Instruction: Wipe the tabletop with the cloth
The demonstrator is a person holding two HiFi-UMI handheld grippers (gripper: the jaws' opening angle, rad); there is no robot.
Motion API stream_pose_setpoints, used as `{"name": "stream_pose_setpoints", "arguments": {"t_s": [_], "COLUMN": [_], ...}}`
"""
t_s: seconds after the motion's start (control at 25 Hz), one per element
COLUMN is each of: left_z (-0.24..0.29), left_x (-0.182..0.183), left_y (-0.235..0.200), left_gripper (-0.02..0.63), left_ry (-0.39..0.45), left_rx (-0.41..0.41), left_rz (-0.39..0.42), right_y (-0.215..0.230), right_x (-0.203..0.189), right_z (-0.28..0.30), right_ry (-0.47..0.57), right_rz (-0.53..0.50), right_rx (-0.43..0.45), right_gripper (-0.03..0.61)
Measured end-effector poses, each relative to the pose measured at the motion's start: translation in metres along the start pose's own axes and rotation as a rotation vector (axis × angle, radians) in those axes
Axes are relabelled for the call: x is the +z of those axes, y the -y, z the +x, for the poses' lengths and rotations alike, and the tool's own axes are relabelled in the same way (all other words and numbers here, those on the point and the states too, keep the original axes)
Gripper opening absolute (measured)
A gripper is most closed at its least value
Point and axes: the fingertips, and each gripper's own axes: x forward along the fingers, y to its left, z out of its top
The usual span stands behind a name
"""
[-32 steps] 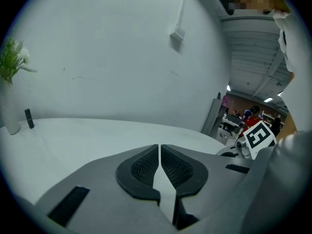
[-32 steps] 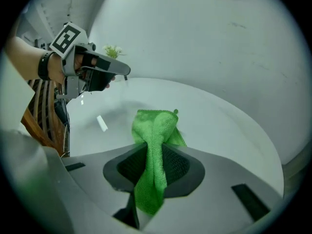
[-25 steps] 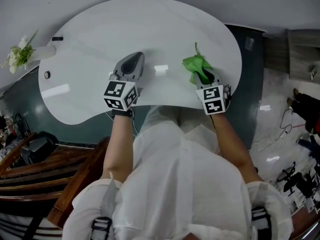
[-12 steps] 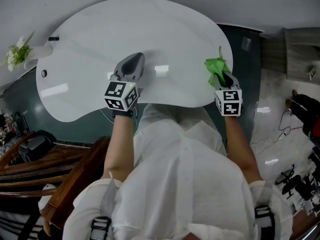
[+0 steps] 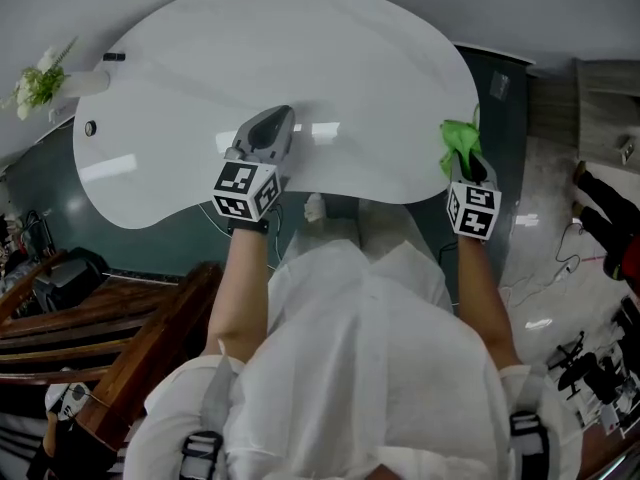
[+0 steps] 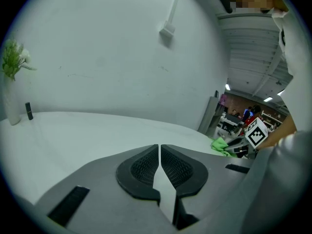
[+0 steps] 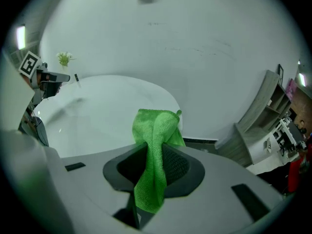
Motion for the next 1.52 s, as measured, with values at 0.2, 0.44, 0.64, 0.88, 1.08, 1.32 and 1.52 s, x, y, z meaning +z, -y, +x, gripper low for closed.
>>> {"name": "stream_pose_setpoints", "arguments": {"t_s": [0.2,0.44,0.64,0.88,1.08,1.32,1.52], "left_z": [-0.029,-0.061,-0.083,-0.114,-0.145,-0.196,-0.236], "left_x": [-0.018,-0.035,-0.048,-0.058,-0.065,-0.076,-0.087], "left_y": [-0.009,-0.008,-0.018,-0.033,-0.048,-0.078,-0.103], "left_gripper": [0.028,0.028,0.028,0.028,0.028,0.028,0.028], "left_ry": [0.001,0.003,-0.001,0.011,0.033,0.061,0.087], "left_rx": [-0.002,-0.026,-0.012,0.016,0.051,0.122,0.164], "left_rz": [-0.013,-0.009,-0.019,-0.033,-0.05,-0.081,-0.102], "right_y": [-0.022,-0.07,-0.122,-0.197,-0.263,-0.337,-0.394], "right_x": [-0.01,-0.023,-0.016,0.01,0.033,0.053,0.063], "right_z": [-0.008,-0.019,-0.015,0.001,0.01,0.015,0.018], "right_ry": [0.006,0.001,0.013,0.04,0.052,0.049,0.039], "right_rz": [0.054,0.077,0.05,-0.036,-0.115,-0.238,-0.323], "right_rx": [-0.053,-0.052,0.008,0.101,0.185,0.28,0.338], "right_gripper": [0.077,0.077,0.077,0.077,0.077,0.077,0.077]}}
